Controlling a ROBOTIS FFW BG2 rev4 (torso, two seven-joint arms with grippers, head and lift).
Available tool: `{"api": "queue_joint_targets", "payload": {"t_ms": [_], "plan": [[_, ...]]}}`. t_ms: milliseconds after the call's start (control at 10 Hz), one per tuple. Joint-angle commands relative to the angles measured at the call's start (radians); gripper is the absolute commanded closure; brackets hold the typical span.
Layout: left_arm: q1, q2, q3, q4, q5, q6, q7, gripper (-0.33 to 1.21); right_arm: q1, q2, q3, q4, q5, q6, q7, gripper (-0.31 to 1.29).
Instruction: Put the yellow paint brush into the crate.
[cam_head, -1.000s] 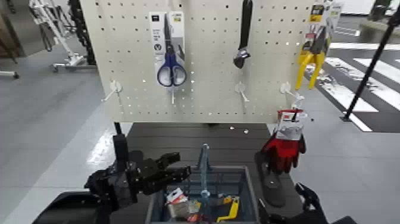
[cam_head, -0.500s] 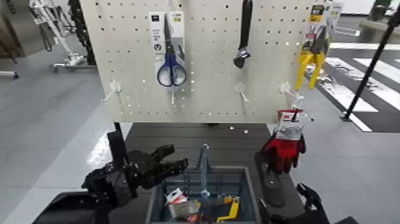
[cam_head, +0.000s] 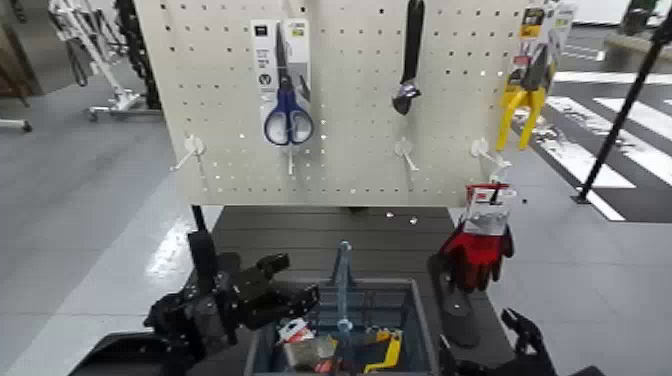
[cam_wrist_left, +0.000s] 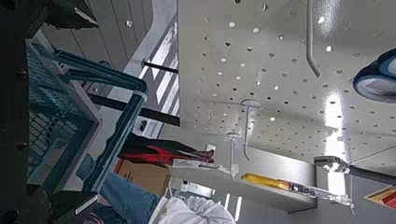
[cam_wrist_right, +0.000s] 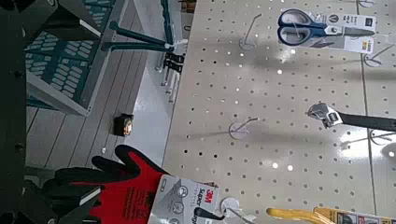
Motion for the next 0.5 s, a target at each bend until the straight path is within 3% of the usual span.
{"api": "queue_joint_targets", "payload": {"t_ms": [100, 400, 500], "plan": [[0.111, -0.001, -0.001, -0.092, -0.076, -0.072, 0.106, -0.04, 0.009, 0.003, -0.009, -0.003, 0.001, -0.012, 0.0, 0.14], [0.295, -0.037, -0.002, -0.149, -0.074, -0.2, 0.356, -0.04, 0.033, 0.003, -0.028, -0.014, -0.004, -0.031, 0.0, 0.14], [0.324, -0.049, 0.004, -0.143, -0.05, -0.246, 0.39, -0.04, 0.039, 0.001, -0.031, -0.014, -0.017, -0.034, 0.0, 0.14]]}}
